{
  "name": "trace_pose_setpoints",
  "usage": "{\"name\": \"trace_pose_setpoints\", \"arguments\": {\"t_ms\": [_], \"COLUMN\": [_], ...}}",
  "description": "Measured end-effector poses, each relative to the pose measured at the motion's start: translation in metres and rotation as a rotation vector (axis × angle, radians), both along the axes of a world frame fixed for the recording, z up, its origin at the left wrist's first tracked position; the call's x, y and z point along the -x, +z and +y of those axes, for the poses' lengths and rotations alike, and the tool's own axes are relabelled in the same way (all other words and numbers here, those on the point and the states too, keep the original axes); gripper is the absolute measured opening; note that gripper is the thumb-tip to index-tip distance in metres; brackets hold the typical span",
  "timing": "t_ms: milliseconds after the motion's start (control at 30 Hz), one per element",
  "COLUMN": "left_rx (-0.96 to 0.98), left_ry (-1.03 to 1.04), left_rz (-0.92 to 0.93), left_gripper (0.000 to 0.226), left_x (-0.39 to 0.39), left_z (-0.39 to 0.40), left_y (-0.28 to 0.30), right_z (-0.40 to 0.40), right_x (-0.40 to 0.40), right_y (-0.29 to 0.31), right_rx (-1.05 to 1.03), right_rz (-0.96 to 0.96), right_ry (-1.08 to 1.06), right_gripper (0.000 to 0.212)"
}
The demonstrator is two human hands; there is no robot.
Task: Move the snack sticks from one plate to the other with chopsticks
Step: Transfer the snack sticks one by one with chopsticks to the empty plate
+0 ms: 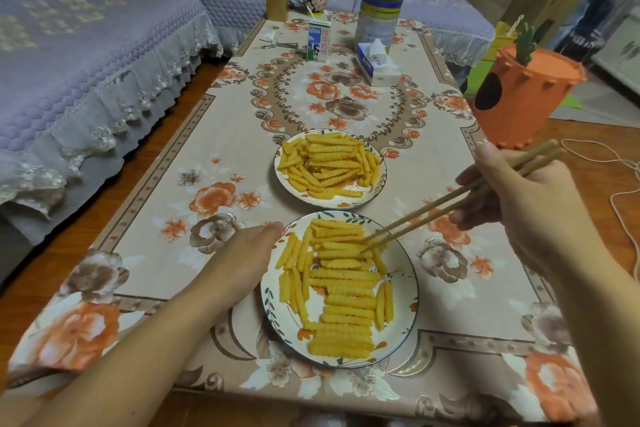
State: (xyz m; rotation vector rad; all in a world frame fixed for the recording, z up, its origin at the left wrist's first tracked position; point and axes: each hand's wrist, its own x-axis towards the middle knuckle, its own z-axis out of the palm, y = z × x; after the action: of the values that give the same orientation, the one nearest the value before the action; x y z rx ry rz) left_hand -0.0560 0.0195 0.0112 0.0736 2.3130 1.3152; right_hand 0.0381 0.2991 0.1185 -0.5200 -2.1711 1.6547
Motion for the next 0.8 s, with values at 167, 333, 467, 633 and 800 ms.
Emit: {"name": "trace_pose_setpoints", "arguments": {"t_ms": [167, 333, 467, 633, 800], "left_rx": [0.001, 0.005, 0.007, -0.019, -0.005], "left_ry": [0.0, -0.007, -0.025, -0.008, -0.003], "left_rz": [0.02, 0.02, 0.011, -0.019, 0.0], "left_gripper": [0.045, 0.045, 0.045, 0.049, 0.047], "left_x": [0.002, 0.002, 0.002, 0.002, 0.003], "left_z": [0.002, 0.002, 0.0, -0.002, 0.0], "left_y": [-0.003, -0.004, -0.002, -0.002, -0.003], "right_z": [0.005, -0.008, -0.011, -0.009, -0.008], "right_x": [0.007, 0.034, 0.049, 0.044, 0.01], "right_y": [-0.008, -0.039, -0.051, -0.031, 0.001], "right_rx": [0.085, 0.027, 0.0, 0.04, 0.115], "right_rz": [0.115, 0.093, 0.057, 0.133, 0.107], "right_ry": [-0.094, -0.066, -0.028, -0.111, -0.02], "right_gripper": [0.04, 0.037, 0.041, 0.049, 0.049]}}
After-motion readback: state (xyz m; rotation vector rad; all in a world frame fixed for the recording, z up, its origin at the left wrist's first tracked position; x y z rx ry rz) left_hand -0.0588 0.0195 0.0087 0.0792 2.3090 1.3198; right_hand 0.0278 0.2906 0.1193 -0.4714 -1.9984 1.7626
